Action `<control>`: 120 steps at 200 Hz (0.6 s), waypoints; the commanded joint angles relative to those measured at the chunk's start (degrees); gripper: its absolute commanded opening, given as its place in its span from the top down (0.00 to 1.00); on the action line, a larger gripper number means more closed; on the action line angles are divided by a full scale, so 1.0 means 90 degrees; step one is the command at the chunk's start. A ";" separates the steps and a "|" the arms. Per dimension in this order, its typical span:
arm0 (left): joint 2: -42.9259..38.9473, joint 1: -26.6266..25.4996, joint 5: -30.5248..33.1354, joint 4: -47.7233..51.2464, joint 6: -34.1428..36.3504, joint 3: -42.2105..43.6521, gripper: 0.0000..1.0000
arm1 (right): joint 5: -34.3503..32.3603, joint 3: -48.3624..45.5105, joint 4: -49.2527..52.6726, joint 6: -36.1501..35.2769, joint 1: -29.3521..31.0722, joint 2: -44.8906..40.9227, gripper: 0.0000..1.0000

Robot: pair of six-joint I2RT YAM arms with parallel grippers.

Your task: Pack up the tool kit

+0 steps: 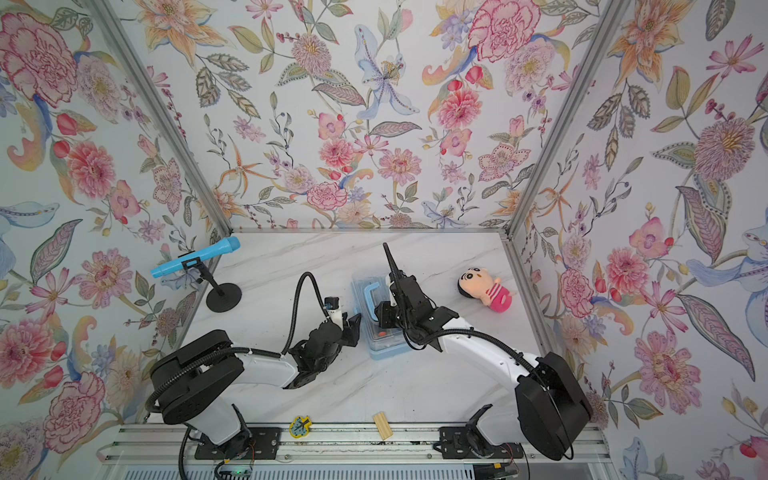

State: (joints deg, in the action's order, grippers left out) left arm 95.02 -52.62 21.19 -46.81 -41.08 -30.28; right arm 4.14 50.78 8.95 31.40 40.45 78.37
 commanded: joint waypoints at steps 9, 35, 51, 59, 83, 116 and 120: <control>0.0013 0.0084 -0.0100 -0.0120 -0.0033 0.0147 0.49 | 0.0129 -0.0232 0.0154 0.0158 -0.0166 -0.0201 0.69; -0.0089 0.0198 -0.0193 0.0040 0.0106 0.0109 0.47 | -0.0003 -0.0197 0.0224 0.0091 -0.0322 -0.0641 0.67; -0.0111 0.0299 -0.0337 0.0069 0.0095 0.0103 0.47 | -0.0256 -0.0138 0.0433 0.0135 -0.0599 -0.0886 0.66; -0.0145 0.0373 -0.0449 0.0090 0.0023 0.0100 0.47 | -0.0386 -0.0080 0.0617 0.0215 -0.0720 -0.0965 0.65; -0.0296 0.0565 -0.0781 0.0177 -0.0183 0.0097 0.47 | -0.0758 0.0109 0.1101 0.0326 -0.1028 -0.0834 0.62; -0.0430 0.0783 -0.1549 0.0650 -0.0374 -0.0124 0.46 | -0.0574 0.0163 0.1161 0.0441 -0.1357 -0.0211 0.61; -0.0451 0.0801 -0.1630 0.0674 -0.0380 -0.0136 0.46 | -0.0570 0.0153 0.1129 0.0450 -0.1359 -0.0166 0.62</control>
State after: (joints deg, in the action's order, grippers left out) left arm 92.84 -46.48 12.58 -44.45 -42.78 -30.00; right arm -0.05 51.09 15.90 33.76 29.06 73.38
